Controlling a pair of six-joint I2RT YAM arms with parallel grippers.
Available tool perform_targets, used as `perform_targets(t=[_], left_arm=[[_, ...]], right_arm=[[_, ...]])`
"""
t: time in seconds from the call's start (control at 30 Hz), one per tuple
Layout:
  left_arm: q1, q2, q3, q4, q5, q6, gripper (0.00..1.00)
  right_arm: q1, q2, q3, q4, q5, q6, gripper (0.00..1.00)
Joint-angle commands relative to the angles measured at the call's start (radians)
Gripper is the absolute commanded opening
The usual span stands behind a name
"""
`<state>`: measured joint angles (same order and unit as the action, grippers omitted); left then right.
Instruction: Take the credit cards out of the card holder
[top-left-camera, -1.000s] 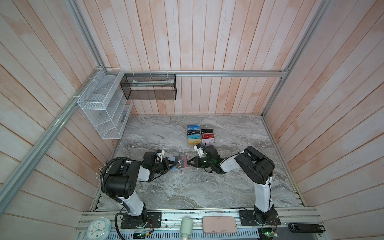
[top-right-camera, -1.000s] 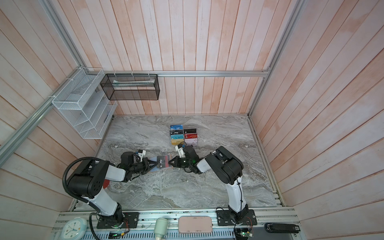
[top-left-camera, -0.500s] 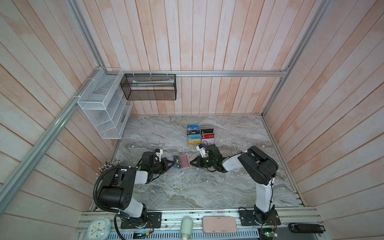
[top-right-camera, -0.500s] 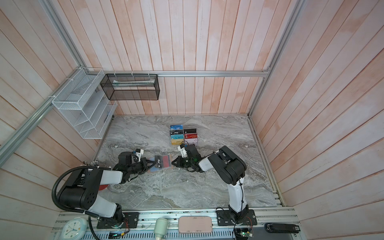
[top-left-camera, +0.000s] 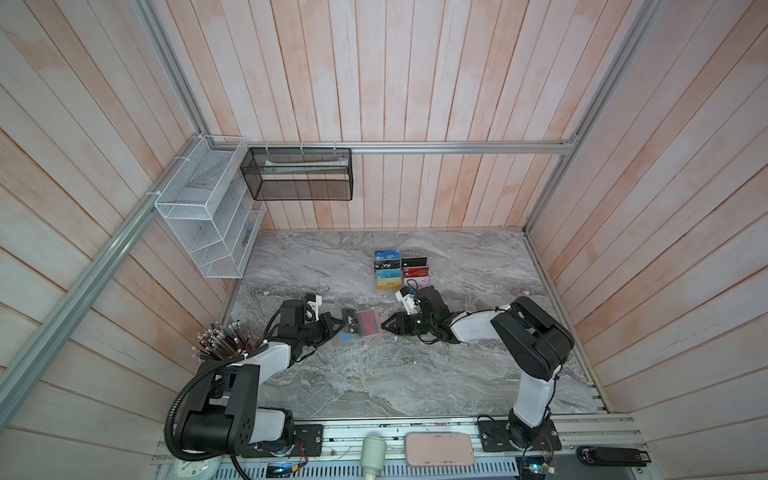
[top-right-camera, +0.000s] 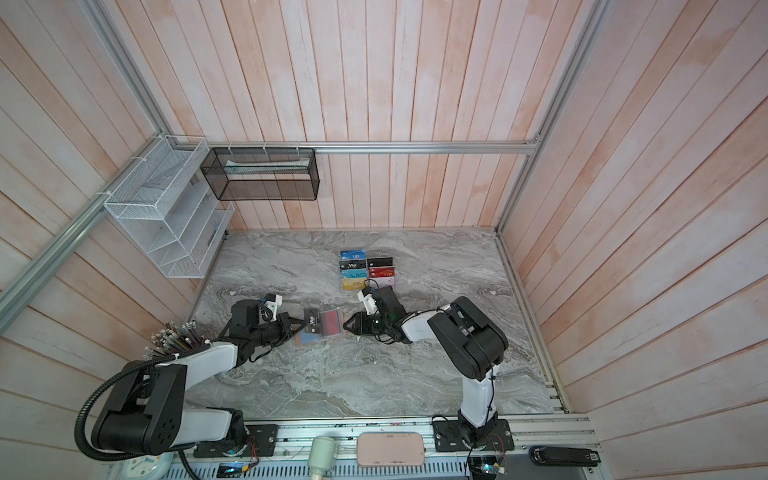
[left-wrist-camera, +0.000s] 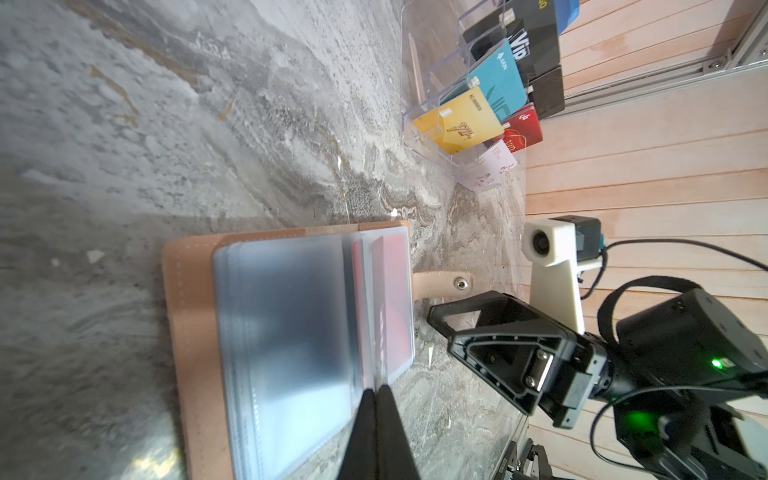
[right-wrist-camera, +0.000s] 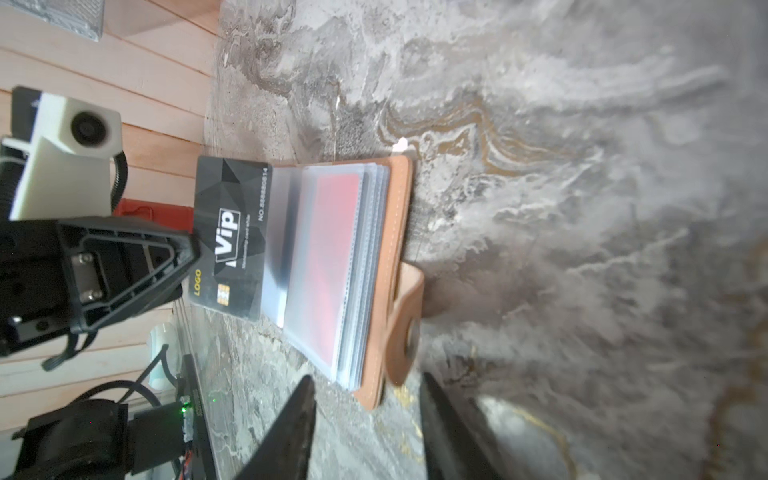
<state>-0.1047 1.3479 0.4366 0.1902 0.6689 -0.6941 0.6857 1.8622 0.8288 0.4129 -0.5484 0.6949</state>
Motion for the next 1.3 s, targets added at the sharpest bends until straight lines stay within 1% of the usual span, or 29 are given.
perform_targets(t=[0.0,0.07,0.17,0.37,0.47,0.6,0.7,0.87,0.97,1.07,1.17,1.27], left_arm=[[0.005,-0.035,0.043,-0.101,-0.026,0.063,0.0],[0.005,-0.036,0.056,-0.125,-0.031,0.068,0.0],[0.001,-0.045,0.074,-0.148,-0.033,0.068,0.0],[-0.029,-0.089,0.15,-0.237,-0.101,0.096,0.0],[-0.067,-0.102,0.22,-0.294,-0.152,0.137,0.0],[-0.111,-0.078,0.341,-0.379,-0.204,0.226,0.0],[-0.143,-0.048,0.434,-0.44,-0.248,0.327,0.0],[-0.19,-0.003,0.549,-0.489,-0.281,0.554,0.0],[-0.219,0.037,0.619,-0.53,-0.295,0.714,0.0],[-0.256,0.082,0.686,-0.555,-0.337,0.851,0.0],[-0.281,0.124,0.749,-0.561,-0.342,0.985,0.0],[-0.3,0.168,0.81,-0.559,-0.379,1.099,0.0]], right_arm=[[-0.004,-0.056,-0.017,-0.045,0.011,-0.025,0.56],[-0.005,-0.084,-0.019,-0.065,0.017,-0.034,0.64],[-0.007,-0.122,-0.02,-0.091,0.023,-0.051,0.74],[-0.033,-0.207,-0.019,-0.165,0.034,-0.09,0.9],[-0.063,-0.261,-0.023,-0.205,0.04,-0.106,0.95],[-0.116,-0.335,-0.029,-0.274,0.064,-0.128,0.97],[-0.172,-0.399,-0.044,-0.311,0.079,-0.13,0.97],[-0.25,-0.481,-0.044,-0.377,0.118,-0.151,0.98],[-0.277,-0.508,-0.03,-0.414,0.133,-0.166,0.98],[-0.297,-0.524,-0.023,-0.426,0.135,-0.169,0.98],[-0.312,-0.526,-0.009,-0.444,0.136,-0.17,0.98],[-0.322,-0.53,0.014,-0.472,0.144,-0.182,0.98]])
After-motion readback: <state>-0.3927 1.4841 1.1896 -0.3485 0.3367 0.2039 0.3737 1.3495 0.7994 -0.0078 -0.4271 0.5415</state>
